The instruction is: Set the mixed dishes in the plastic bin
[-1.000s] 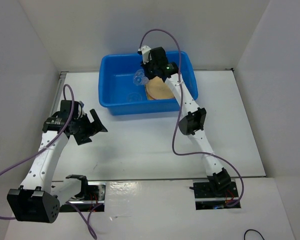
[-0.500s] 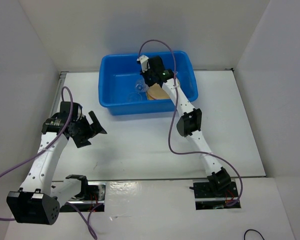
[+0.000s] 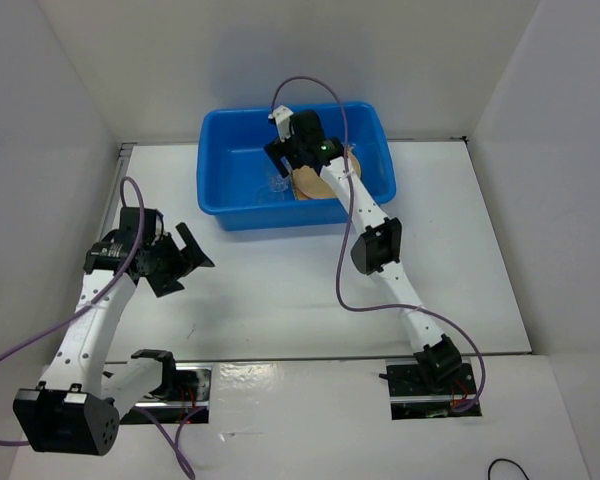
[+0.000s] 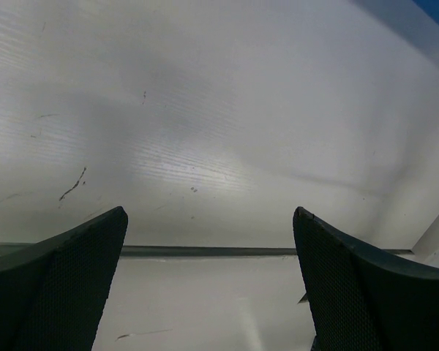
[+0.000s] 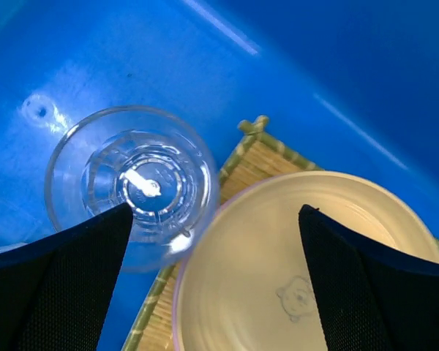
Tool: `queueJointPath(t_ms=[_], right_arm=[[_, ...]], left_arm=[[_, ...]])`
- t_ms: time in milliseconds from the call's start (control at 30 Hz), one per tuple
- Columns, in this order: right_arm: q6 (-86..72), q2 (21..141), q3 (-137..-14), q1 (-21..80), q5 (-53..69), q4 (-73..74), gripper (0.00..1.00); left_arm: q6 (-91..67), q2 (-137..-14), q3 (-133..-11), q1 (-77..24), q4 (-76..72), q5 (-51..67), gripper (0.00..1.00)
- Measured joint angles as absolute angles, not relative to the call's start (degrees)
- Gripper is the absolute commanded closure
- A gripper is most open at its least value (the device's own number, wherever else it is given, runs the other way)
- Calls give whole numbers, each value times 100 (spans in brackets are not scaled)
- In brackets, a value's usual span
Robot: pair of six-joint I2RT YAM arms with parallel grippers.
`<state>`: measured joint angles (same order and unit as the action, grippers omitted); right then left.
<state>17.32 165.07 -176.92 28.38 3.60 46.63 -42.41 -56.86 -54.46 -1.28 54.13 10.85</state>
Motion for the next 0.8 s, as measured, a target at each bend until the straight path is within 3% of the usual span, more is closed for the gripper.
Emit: queueJointPath(t_ms=[167, 400, 600, 800], right_arm=[[1597, 15762, -17683, 2838, -32, 4814, 1], [1577, 13443, -17640, 2836, 3, 6160, 1], [1638, 10597, -14084, 2825, -36, 6720, 1], [1629, 8617, -10757, 2808, -733, 6921, 1]], left_arm=[[-4185, -5848, -5439, -128, 5094, 1105, 0], [-3861, -6195, -5446, -128, 4692, 1116, 0], [-3555, -6204, -5465, -128, 4340, 1116, 0], [-3356, -6208, -5846, -305, 4202, 915, 0]])
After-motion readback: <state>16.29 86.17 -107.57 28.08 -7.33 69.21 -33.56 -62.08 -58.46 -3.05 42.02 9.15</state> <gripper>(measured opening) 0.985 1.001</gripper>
